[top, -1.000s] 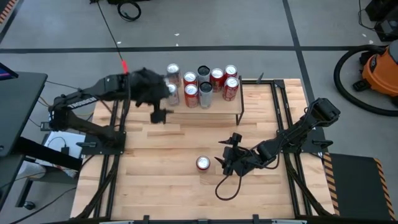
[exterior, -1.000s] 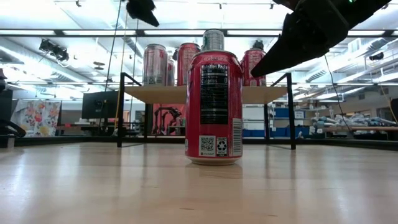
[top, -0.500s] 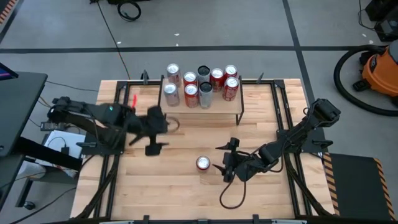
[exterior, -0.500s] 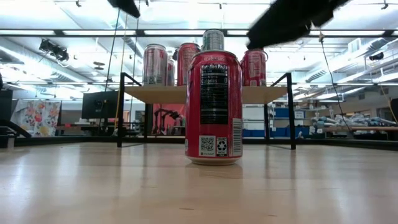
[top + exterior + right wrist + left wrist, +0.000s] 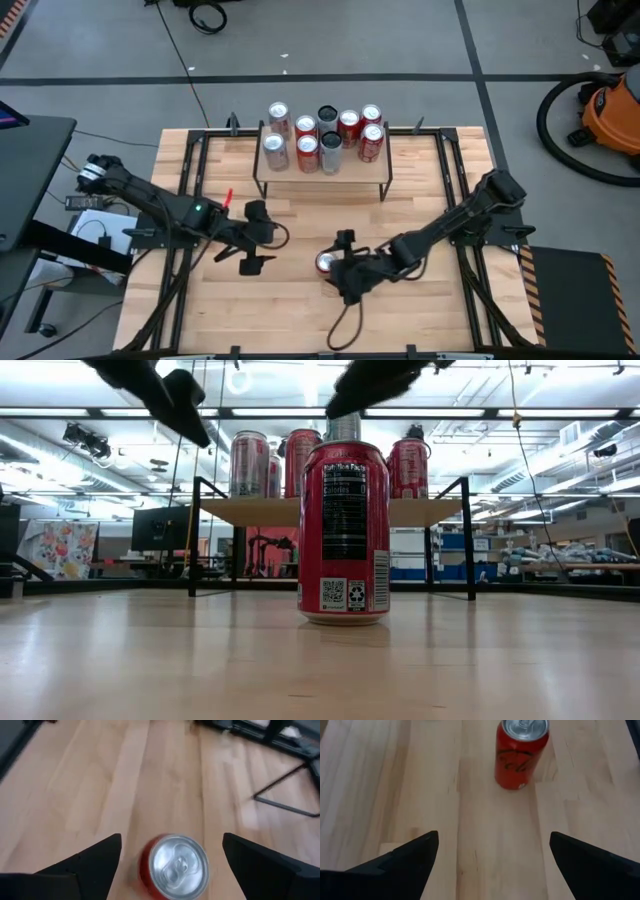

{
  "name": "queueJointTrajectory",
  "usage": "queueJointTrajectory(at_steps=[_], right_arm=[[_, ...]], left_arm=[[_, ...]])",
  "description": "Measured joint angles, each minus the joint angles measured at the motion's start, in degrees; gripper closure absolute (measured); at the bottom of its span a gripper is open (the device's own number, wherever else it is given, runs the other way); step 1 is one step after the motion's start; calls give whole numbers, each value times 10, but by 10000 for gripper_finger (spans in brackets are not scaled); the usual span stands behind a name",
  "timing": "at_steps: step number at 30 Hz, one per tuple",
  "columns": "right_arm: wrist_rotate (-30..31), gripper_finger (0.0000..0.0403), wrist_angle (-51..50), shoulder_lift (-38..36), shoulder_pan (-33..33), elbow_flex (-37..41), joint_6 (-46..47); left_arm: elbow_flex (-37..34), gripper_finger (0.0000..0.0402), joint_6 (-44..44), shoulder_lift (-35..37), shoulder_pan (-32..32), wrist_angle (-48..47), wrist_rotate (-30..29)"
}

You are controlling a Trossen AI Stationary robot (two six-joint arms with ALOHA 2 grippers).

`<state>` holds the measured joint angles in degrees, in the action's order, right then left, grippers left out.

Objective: Place canned beverage on shelf
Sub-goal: Put the red soda can on the shelf aligned with the other red soda can

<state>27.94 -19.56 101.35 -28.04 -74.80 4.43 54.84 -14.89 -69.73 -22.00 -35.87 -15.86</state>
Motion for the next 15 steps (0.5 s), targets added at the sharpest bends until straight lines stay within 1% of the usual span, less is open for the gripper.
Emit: queueJointTrajectory(at_steps=[4, 6, 10, 15], right_arm=[[-70, 23, -62, 32, 30, -55, -15], [-94, 10, -101, 46, 42, -80, -17], [-143, 8, -150, 77, 57, -130, -16], [-147, 10, -205, 122, 63, -180, -20]], left_arm=[[-21, 8, -2, 0, -14, 29, -22], [-27, 8, -2, 0, -20, 40, -29], [-30, 8, -5, 0, -28, 40, -38], [-30, 8, -7, 0, -38, 38, -43]])
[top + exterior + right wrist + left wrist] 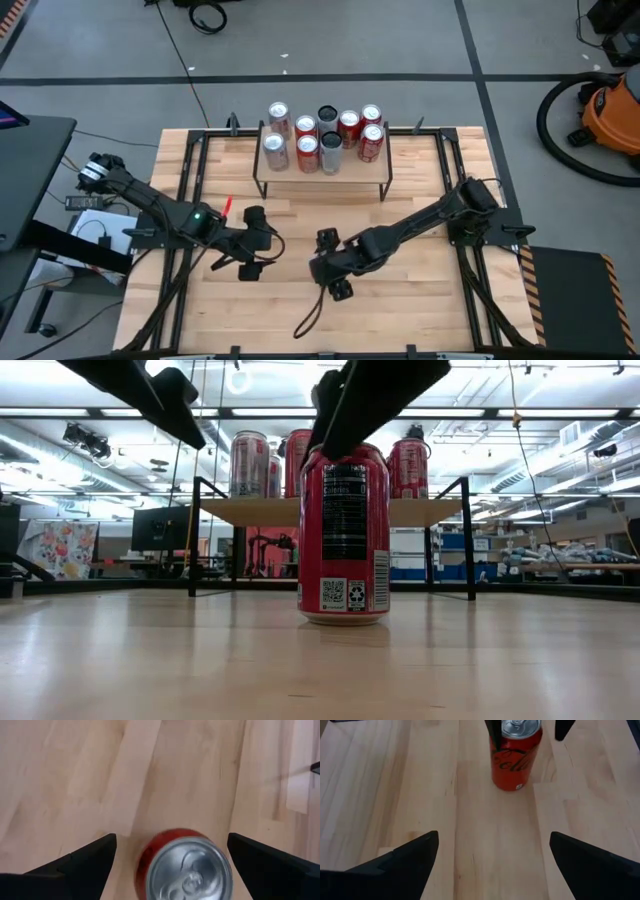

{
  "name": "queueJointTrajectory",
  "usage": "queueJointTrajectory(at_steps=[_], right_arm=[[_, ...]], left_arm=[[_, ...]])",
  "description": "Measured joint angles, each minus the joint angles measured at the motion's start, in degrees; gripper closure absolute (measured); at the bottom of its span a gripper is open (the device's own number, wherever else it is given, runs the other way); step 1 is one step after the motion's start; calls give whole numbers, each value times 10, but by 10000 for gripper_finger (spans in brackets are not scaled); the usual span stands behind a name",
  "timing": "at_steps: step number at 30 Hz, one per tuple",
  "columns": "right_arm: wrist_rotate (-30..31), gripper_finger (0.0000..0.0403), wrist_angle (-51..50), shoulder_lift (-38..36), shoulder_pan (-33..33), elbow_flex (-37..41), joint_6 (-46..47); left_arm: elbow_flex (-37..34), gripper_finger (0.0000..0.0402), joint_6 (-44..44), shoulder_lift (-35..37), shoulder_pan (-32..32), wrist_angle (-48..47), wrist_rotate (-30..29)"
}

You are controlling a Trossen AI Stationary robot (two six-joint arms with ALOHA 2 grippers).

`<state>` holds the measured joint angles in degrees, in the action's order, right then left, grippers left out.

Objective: Place canned beverage on shelf
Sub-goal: Put the red soda can on the shelf aligned with the other red soda can

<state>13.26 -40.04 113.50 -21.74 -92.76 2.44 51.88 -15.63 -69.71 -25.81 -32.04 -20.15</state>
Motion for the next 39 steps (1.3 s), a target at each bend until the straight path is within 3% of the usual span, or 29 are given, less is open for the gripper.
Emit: queueJointTrajectory(at_steps=[9, 17, 21, 39], right_arm=[[16, 16, -40, 26, 3, -19, 13], [-2, 81, -49, 25, 11, -19, 39], [23, 99, -63, 17, 12, -17, 37], [132, 97, -198, -161, 59, -17, 48]], left_arm=[[0, 8, -17, 0, -8, -8, -8], [0, 8, -18, 0, -6, -8, -10], [0, 8, -18, 0, -6, -8, -10], [0, 8, -13, 0, -6, -9, -10]])
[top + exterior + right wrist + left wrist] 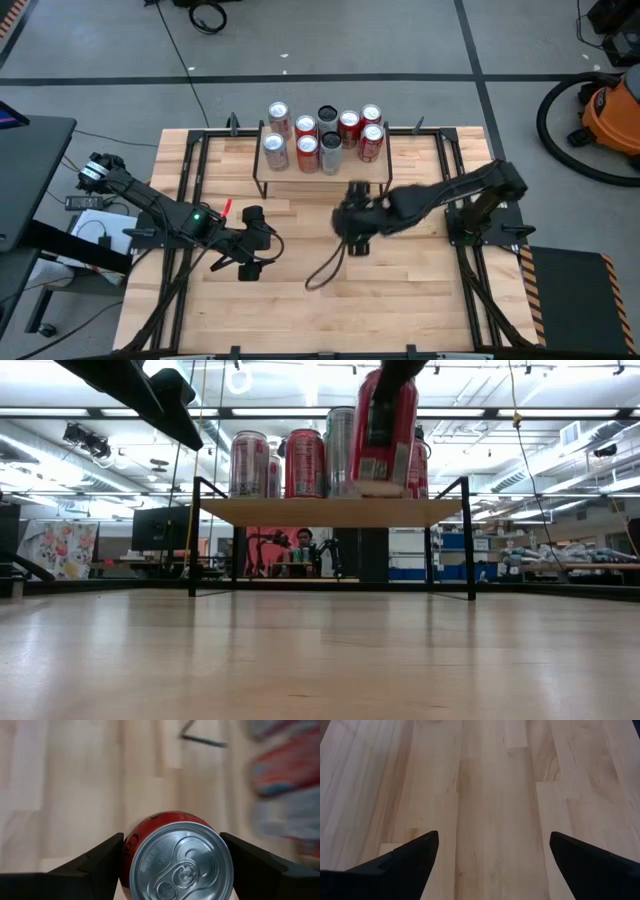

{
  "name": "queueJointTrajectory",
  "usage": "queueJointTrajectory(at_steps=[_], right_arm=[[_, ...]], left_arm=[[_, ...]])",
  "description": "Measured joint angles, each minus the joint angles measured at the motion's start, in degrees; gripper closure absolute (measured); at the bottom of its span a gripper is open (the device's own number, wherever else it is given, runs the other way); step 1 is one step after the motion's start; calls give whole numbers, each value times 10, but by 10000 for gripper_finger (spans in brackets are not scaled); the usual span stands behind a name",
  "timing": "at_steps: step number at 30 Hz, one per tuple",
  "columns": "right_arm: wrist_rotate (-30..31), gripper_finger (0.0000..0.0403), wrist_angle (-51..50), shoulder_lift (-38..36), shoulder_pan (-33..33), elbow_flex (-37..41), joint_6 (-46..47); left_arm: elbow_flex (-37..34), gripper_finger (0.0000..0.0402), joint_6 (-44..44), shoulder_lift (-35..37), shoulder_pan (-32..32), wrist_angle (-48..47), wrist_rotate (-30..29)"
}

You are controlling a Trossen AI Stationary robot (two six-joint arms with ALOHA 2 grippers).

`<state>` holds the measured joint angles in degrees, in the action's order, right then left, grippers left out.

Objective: Place canned beverage on shelf
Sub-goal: Put the red soda can on the shelf aligned with the other red soda can

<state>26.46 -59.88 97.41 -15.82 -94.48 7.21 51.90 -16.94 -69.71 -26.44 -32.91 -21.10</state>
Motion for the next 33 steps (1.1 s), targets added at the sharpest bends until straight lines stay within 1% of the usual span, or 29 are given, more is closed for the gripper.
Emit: queueJointTrajectory(at_steps=[3, 10, 17, 22, 26, 33], right_arm=[[15, 97, -6, -35, 22, 0, -14], [5, 97, -7, -86, 94, 0, -50], [-24, 96, -10, -86, 162, 0, -86], [-21, 96, -10, -86, 188, 0, -105], [-37, 96, -5, -85, 213, 1, -112], [-48, 96, 26, -84, 239, 25, -120]], left_arm=[[0, 8, 1, 0, 0, 0, 0], [0, 8, 6, 0, 0, 0, 0], [0, 8, 13, 0, 0, 0, 0], [0, 8, 14, 0, 0, -1, 2], [0, 8, 20, 0, 0, 0, 2], [0, 8, 18, 0, 0, 1, 2]])
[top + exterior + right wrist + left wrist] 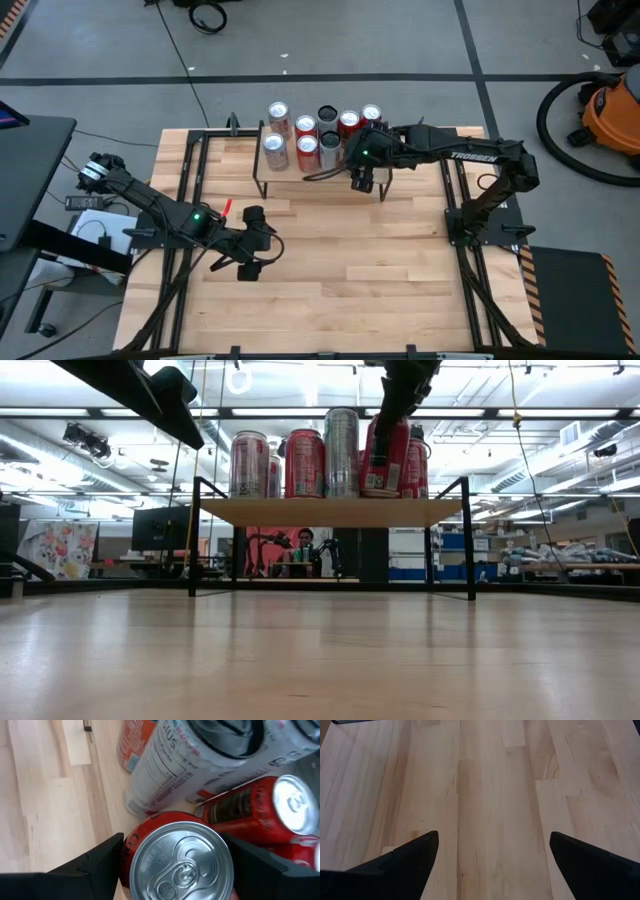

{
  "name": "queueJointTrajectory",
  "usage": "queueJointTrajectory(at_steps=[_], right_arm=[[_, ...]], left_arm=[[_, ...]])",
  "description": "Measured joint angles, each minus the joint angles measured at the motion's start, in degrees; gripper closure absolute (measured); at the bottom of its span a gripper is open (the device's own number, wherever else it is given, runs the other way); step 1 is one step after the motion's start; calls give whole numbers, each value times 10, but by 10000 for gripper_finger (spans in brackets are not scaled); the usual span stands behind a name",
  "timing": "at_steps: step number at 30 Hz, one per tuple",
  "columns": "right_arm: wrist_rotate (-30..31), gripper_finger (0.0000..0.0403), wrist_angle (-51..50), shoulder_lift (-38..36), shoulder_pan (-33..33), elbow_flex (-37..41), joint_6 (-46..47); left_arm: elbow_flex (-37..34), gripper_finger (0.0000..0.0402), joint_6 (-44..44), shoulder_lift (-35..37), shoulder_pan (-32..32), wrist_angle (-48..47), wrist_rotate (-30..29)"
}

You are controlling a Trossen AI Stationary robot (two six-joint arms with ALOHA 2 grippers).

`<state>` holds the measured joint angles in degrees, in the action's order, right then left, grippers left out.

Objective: Place canned beverage on shelf
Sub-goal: Put the red soda can on the shelf aligned with the other red soda can

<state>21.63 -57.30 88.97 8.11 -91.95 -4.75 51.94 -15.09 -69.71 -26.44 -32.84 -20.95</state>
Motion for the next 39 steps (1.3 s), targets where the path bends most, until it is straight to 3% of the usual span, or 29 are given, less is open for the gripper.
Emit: queueJointTrajectory(at_steps=[14, 32, 39], right_arm=[[-7, 94, 59, 0, 11, 24, -17], [-4, 93, 45, 0, 13, 24, -19], [-7, 57, 45, 0, 14, 24, -15]], left_arm=[[0, 8, 2, 0, 0, 0, -1], [0, 8, 3, 0, 0, 0, -2], [0, 8, 3, 0, 0, 0, -1]])
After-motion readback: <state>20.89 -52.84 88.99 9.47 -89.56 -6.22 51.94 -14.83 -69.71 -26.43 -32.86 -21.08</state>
